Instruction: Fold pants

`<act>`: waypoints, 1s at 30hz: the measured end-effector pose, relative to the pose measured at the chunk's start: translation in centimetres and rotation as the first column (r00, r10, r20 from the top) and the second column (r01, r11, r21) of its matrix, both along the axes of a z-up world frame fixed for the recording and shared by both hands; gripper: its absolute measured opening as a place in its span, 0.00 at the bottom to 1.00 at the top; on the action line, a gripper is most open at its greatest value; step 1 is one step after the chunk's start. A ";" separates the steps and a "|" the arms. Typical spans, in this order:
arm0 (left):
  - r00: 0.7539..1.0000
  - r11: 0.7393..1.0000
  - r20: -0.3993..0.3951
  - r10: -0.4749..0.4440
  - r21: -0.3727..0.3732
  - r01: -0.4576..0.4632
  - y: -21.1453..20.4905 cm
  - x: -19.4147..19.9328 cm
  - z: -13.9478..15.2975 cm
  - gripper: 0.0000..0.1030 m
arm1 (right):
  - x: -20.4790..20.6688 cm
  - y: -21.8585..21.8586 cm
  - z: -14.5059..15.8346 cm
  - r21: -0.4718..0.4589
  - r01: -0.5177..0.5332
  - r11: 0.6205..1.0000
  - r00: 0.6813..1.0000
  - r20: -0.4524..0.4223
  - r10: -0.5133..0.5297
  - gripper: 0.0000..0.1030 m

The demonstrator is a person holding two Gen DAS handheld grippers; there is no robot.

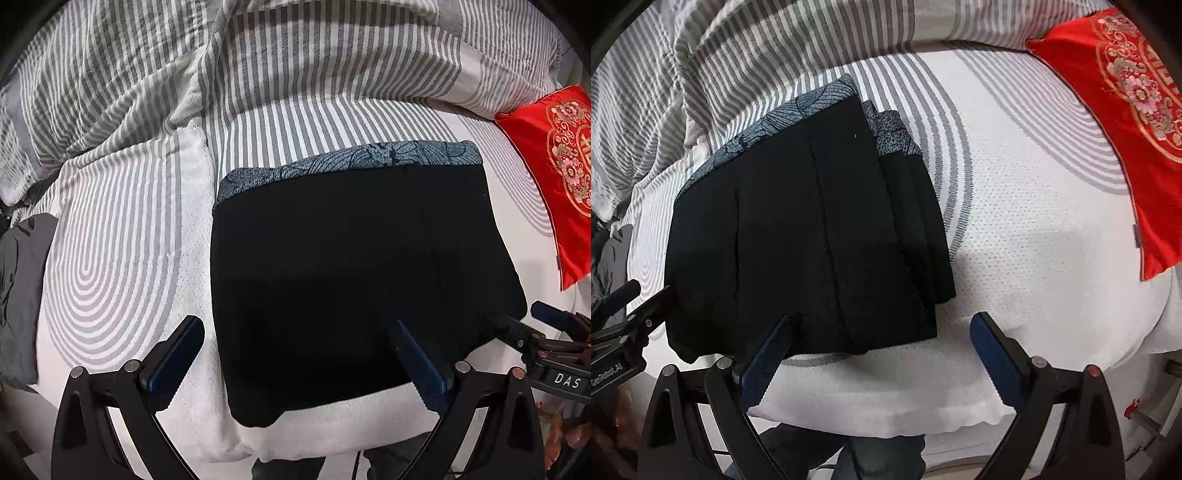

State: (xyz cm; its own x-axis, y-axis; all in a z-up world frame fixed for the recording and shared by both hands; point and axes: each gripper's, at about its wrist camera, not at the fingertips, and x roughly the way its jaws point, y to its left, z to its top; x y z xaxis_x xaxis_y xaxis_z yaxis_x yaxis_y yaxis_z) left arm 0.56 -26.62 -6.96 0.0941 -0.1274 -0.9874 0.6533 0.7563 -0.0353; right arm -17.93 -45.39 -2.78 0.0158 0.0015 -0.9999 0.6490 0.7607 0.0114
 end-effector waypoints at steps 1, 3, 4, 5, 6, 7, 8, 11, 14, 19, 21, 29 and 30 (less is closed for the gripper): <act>1.000 1.000 -0.002 -0.002 0.003 0.002 0.0 0.0 0.0 0.99 | -0.1 0.0 0.3 -0.016 -0.006 1.000 1.000 0.000 0.006 0.95; 1.000 1.000 -0.010 -0.002 0.011 0.002 0.2 0.0 -0.2 0.99 | 0.2 0.5 0.8 -0.047 -0.030 0.998 1.000 -0.001 0.030 0.95; 1.000 1.000 -0.019 0.000 0.015 0.000 0.4 0.1 -0.3 0.99 | 0.5 0.8 0.9 -0.055 -0.042 0.998 0.999 -0.004 0.041 0.95; 1.000 1.000 -0.028 0.003 0.018 -0.002 0.5 0.1 -0.3 0.99 | 0.7 1.0 1.0 -0.059 -0.051 0.997 0.999 -0.006 0.051 0.95; 0.999 1.000 -0.037 0.006 0.020 -0.006 0.8 0.1 -0.3 0.99 | 0.9 1.2 1.2 -0.061 -0.061 0.996 0.998 -0.008 0.061 0.95; 0.999 1.000 -0.042 0.009 0.024 -0.008 1.1 0.2 -0.2 0.99 | 1.1 1.4 1.4 -0.063 -0.068 0.996 0.998 -0.008 0.067 0.95; 0.999 1.000 -0.043 0.010 0.028 -0.009 1.2 0.2 -0.1 0.99 | 1.2 1.6 1.5 -0.066 -0.072 0.995 0.997 -0.008 0.072 0.95; 0.999 0.999 -0.046 0.023 0.037 -0.021 2.5 0.1 0.1 0.99 | 1.5 2.1 1.7 -0.085 -0.088 0.992 0.996 -0.014 0.087 0.95; 0.998 0.998 -0.051 0.039 0.054 -0.036 3.5 0.3 -0.2 0.99 | 1.9 2.7 1.4 -0.127 -0.117 0.985 0.993 -0.040 0.113 0.95; 0.995 0.995 -0.066 0.072 0.067 -0.067 4.9 0.6 -1.3 0.99 | 2.6 3.0 2.2 -0.200 -0.156 0.967 0.988 -0.027 0.153 0.95; 0.994 0.995 -0.071 0.078 0.067 -0.073 5.3 0.4 -1.8 0.99 | 3.8 2.6 2.4 -0.205 -0.162 0.965 0.986 -0.002 0.166 0.95; 0.995 0.997 -0.073 0.067 0.054 -0.063 6.2 -0.5 -2.8 0.99 | 9.3 -1.1 1.1 -0.154 -0.097 0.983 0.988 0.101 0.113 0.41; 0.994 0.996 -0.077 0.073 0.053 -0.069 6.4 -0.5 -2.9 0.99 | 10.0 -1.8 0.7 -0.137 -0.074 0.988 0.990 0.113 0.090 0.36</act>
State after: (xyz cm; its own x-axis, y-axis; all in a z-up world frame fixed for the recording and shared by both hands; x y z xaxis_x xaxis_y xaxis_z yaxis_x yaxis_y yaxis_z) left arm 0.10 -20.27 -9.85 0.0225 -0.0732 -0.9971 0.5944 0.8029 -0.0455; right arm -7.88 -47.20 -2.12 0.1390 -0.1243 -0.9825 0.5848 0.8110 -0.0198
